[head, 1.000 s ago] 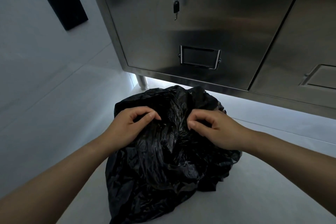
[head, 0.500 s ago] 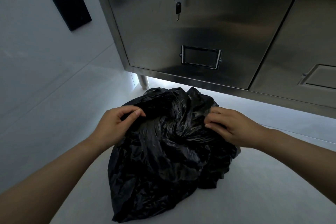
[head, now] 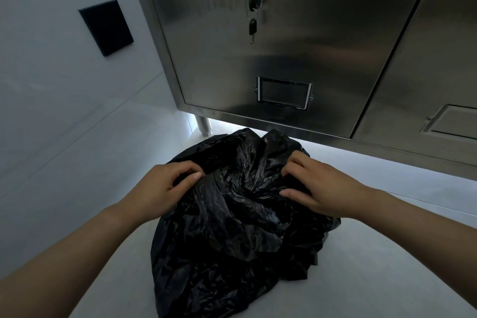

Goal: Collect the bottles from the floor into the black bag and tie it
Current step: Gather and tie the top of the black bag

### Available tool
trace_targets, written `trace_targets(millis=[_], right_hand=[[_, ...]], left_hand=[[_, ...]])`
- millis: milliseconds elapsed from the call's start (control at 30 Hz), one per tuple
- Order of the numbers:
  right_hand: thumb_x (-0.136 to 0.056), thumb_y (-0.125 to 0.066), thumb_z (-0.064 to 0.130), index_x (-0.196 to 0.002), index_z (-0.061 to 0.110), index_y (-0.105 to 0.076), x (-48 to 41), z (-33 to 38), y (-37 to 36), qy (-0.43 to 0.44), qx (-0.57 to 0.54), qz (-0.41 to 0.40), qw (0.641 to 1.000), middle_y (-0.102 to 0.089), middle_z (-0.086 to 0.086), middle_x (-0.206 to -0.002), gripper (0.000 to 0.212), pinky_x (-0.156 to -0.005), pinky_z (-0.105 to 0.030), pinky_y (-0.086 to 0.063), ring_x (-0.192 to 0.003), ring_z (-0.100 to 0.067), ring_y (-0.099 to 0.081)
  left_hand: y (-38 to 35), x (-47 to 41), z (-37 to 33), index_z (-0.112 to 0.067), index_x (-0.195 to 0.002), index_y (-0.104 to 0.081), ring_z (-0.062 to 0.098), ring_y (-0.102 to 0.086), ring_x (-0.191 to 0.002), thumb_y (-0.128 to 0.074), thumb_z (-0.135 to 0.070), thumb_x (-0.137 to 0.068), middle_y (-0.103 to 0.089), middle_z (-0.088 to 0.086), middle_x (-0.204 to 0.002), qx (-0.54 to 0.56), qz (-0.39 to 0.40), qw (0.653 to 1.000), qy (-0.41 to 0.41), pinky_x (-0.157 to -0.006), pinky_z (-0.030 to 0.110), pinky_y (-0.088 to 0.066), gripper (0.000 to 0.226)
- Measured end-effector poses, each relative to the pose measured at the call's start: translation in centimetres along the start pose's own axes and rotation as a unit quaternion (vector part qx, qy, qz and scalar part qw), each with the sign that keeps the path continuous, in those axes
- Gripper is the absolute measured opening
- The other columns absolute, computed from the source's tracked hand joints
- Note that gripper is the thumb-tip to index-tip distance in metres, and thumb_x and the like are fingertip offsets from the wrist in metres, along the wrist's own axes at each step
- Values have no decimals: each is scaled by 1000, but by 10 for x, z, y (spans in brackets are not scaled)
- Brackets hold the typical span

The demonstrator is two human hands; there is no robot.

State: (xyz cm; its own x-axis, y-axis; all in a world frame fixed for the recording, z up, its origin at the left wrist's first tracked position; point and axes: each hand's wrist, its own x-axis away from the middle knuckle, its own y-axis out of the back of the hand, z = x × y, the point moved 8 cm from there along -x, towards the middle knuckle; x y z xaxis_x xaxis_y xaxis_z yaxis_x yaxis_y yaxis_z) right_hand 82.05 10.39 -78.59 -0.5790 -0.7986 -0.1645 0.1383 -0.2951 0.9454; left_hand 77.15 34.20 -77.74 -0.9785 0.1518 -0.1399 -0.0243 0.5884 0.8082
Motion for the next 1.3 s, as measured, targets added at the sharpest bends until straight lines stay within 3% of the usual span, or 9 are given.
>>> trace_targets(millis=[167,267,367,467,767,933,1033,1167,1300], right_hand=[[-82,-63,42,-111,24,-45,-3,-7,6,3,-6,-9,1000,-42,8,-108,38,-75,-21,-43,-84,-7,-44],[-79,-68,35,-112,22,-47,-3,-10,7,-4,6,-5,1000,-45,6,-110,41,-78,-22,-42,-89,-9,-44],[-80,-68,32,-112,19,-48,-2,-17,8,-21,19,-8,1000,-47,4,-110,39,-81,-17,-35,-92,-7,-38],[-86,-61,29,-107,20,-51,-3,-23,15,-46,14,-38,998,-51,7,-101,25,-80,-16,-31,-87,-1,-30],[-89,-58,29,-93,17,-65,-14,-11,47,-42,0,-107,993,-65,6,-90,15,-81,-31,-40,-91,-17,-53],[-90,-56,22,-98,14,-65,-11,-5,52,-67,-52,-160,983,-63,0,-95,14,-74,-32,-49,-84,-20,-60],[-90,-55,20,-97,10,-65,-14,-4,54,-74,8,-167,983,-61,-5,-95,15,-74,-30,-46,-84,-24,-58],[-90,-56,18,-90,6,-62,-18,-3,55,-87,47,-177,979,-61,-9,-85,14,-68,-30,-43,-76,-30,-58],[-91,-54,20,-92,11,-59,-17,-5,54,-105,-30,-190,976,-64,-4,-84,11,-67,-27,-43,-76,-23,-59]], left_hand=[[-5,-3,0,-31,-97,-56,9,-60,-67,-31,-47,-92,-65,-6,-75,-64,51,997,-11,-67,32,-49,30],[-8,-3,-1,-37,-96,-56,6,-59,-65,-28,-52,-90,-64,-10,-73,-54,70,996,-8,-63,21,-46,32],[-4,-5,1,-40,-92,-59,1,-60,-67,-39,-43,-93,-65,-19,-79,17,43,998,33,-62,13,-44,21],[0,-4,5,-36,-95,-65,6,-65,-78,-48,-30,-94,-70,-12,-89,147,18,985,84,-70,20,-50,18],[10,-6,4,-19,-107,-65,4,-61,-65,-56,-2,-88,-63,-13,-70,330,-17,936,120,-52,7,-40,27],[12,-8,0,-23,-106,-66,-1,-66,-71,-61,-4,-87,-72,-14,-83,285,-20,951,118,-58,5,-43,28],[16,-10,2,-31,-104,-65,1,-67,-82,-62,-20,-88,-73,-14,-90,156,-27,980,118,-72,13,-49,20],[21,-12,-3,-35,-97,-66,-4,-62,-80,-60,-30,-89,-68,-17,-87,-18,-36,996,80,-67,10,-45,11],[22,-12,0,-25,-85,-69,2,-64,-61,-61,-24,-88,-72,-7,-70,141,-75,981,114,-54,11,-44,9]])
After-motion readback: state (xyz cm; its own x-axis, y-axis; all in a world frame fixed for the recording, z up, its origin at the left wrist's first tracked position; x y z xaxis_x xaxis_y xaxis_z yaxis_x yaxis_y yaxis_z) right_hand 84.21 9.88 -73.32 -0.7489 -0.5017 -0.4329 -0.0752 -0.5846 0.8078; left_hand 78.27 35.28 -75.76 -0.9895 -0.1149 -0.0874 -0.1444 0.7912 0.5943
